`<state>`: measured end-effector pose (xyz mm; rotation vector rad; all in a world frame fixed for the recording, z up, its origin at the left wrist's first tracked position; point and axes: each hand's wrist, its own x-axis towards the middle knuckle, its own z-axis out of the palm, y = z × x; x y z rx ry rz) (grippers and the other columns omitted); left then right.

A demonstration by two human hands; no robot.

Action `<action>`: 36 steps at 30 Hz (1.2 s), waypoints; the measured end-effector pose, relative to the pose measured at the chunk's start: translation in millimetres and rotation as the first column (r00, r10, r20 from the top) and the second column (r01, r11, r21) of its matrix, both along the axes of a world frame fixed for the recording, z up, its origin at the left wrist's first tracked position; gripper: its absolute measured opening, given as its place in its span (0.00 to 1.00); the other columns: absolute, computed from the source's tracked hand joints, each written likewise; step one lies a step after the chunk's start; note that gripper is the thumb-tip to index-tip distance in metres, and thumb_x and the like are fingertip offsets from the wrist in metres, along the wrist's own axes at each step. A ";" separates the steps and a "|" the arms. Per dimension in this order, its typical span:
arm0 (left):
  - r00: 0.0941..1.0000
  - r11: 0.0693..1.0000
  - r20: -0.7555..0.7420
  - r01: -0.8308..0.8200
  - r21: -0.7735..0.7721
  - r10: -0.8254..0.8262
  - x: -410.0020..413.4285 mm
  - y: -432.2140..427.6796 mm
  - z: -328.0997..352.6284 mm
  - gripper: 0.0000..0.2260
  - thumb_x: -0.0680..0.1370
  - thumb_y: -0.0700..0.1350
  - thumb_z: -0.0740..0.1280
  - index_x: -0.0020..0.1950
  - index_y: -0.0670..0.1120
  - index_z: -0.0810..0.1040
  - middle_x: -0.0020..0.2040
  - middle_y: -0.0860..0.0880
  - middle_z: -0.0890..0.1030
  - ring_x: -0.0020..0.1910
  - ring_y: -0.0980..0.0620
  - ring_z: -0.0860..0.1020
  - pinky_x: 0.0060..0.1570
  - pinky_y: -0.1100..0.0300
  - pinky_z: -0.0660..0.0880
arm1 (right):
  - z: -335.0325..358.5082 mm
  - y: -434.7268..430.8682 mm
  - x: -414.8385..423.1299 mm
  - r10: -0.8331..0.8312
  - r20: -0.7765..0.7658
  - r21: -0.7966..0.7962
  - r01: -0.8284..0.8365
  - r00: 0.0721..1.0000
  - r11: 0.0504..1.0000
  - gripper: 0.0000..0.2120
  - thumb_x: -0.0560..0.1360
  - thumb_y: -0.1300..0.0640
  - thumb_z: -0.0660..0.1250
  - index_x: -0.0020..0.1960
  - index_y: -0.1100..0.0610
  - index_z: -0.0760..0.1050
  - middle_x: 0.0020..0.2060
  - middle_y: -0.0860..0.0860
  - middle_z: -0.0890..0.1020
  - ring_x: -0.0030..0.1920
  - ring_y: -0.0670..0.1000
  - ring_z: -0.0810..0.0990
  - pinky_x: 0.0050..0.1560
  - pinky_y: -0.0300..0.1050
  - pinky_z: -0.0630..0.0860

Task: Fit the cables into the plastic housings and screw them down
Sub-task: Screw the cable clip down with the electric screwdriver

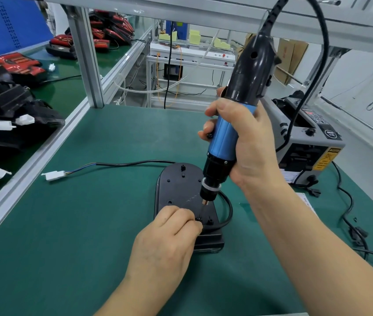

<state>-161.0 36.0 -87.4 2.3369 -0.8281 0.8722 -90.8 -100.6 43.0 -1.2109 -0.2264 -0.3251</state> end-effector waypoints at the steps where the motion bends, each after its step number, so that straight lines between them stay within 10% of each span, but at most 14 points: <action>1: 1.000 1.000 -0.002 0.000 -0.001 0.000 0.2 -0.1 0.1 0.10 0.66 0.35 0.77 0.42 0.46 0.82 0.42 0.53 0.79 0.44 0.53 0.73 0.41 0.65 0.70 | -0.1 0.6 0.2 0.006 0.001 -0.009 -0.006 1.000 1.000 0.13 0.69 0.61 0.68 0.52 0.62 0.71 0.35 0.52 0.79 0.29 0.51 0.76 0.37 0.47 0.77; 14: 1.000 1.000 -0.005 -0.007 -0.001 0.007 1.7 0.5 0.4 0.07 0.69 0.37 0.76 0.42 0.46 0.82 0.43 0.53 0.79 0.43 0.52 0.74 0.41 0.65 0.71 | -3.6 6.9 0.7 0.053 0.024 -0.093 -0.050 0.998 0.994 0.09 0.69 0.61 0.67 0.49 0.59 0.73 0.32 0.51 0.77 0.30 0.51 0.78 0.49 0.61 0.80; 36: 1.000 1.000 -0.011 -0.001 0.012 0.001 2.2 1.4 4.5 0.04 0.70 0.40 0.73 0.40 0.48 0.82 0.43 0.57 0.81 0.45 0.54 0.73 0.33 0.68 0.71 | -4.8 3.0 0.6 0.080 0.053 -0.078 -0.076 0.995 0.994 0.11 0.69 0.61 0.68 0.50 0.59 0.72 0.33 0.51 0.81 0.37 0.57 0.84 0.51 0.54 0.81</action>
